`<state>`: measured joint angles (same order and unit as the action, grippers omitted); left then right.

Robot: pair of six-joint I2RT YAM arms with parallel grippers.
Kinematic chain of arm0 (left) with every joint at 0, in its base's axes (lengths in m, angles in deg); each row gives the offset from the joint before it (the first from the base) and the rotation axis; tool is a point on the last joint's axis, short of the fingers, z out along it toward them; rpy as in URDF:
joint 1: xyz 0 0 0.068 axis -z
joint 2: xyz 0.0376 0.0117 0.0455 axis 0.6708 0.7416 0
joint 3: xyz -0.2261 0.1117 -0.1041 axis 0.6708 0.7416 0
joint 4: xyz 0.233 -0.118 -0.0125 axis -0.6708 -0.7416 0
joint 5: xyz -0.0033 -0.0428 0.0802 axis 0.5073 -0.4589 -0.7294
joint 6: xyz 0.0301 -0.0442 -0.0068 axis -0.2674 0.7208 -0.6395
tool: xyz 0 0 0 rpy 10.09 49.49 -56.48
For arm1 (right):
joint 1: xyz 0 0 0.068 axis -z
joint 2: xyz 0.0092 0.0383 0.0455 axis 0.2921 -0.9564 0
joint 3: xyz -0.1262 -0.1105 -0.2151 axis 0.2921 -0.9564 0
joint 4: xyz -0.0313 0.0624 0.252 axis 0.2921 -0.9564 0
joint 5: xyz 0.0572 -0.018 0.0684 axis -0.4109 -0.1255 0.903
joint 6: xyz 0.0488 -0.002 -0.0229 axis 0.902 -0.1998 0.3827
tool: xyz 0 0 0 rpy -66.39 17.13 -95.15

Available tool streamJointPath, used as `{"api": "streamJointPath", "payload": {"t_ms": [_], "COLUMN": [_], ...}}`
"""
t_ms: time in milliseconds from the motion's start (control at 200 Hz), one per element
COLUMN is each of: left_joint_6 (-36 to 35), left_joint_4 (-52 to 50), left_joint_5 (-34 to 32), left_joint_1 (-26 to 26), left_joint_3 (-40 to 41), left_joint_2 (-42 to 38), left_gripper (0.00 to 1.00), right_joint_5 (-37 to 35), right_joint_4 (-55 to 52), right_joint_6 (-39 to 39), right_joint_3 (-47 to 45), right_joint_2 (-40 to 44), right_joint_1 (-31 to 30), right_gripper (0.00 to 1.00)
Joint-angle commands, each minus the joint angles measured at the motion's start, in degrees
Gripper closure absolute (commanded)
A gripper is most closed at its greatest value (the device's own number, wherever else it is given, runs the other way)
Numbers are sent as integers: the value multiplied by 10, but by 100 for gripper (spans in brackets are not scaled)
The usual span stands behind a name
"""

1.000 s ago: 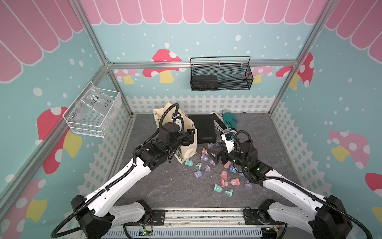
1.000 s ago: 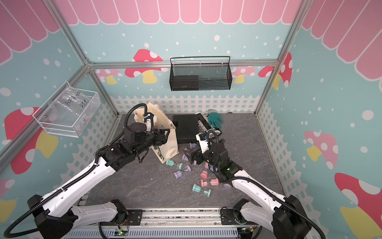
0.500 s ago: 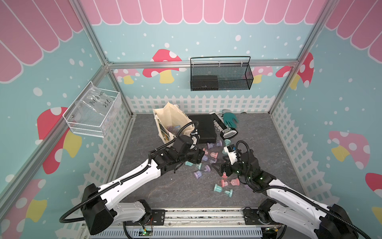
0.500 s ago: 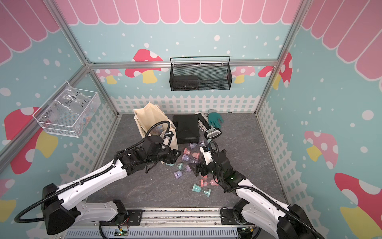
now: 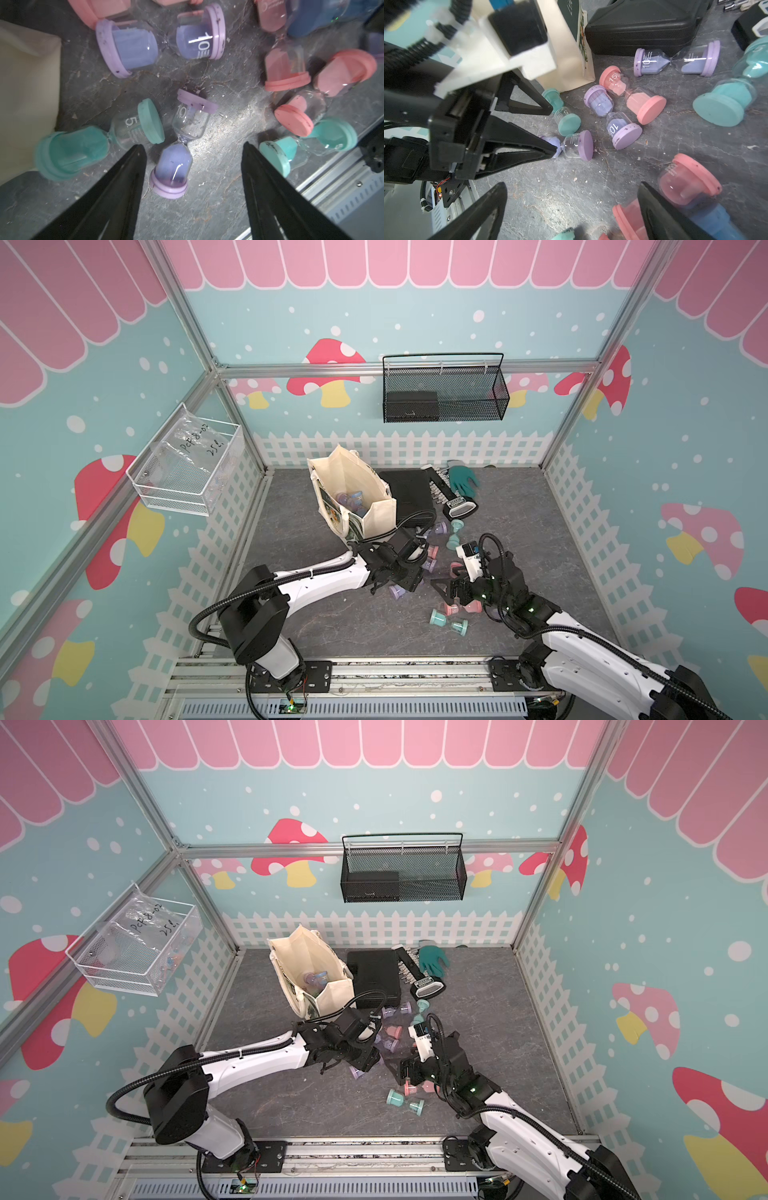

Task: Put the hourglass into the canvas bag
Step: Pick up the hourglass from the center of the board.

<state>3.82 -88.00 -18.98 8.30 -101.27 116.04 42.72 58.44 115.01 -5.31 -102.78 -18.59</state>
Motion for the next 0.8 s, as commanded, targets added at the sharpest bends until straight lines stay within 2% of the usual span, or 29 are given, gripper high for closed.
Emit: {"api": "streamJointPath", "payload": {"t_ms": [0,795], "left_joint_6": [-27,-37], "left_joint_4": [12,60], "left_joint_5": [10,19], "left_joint_1": [6,14], "left_joint_3": [-20,-39], "left_joint_2": [17,130], "left_gripper": [30,40], "right_joint_5": [5,-12], "right_joint_4": [-8,-8], "right_joint_6": [14,12], "right_joint_3": [-14,-26], "right_joint_2": [12,23], "right_joint_1": [3,2], "right_gripper": [0,0]}}
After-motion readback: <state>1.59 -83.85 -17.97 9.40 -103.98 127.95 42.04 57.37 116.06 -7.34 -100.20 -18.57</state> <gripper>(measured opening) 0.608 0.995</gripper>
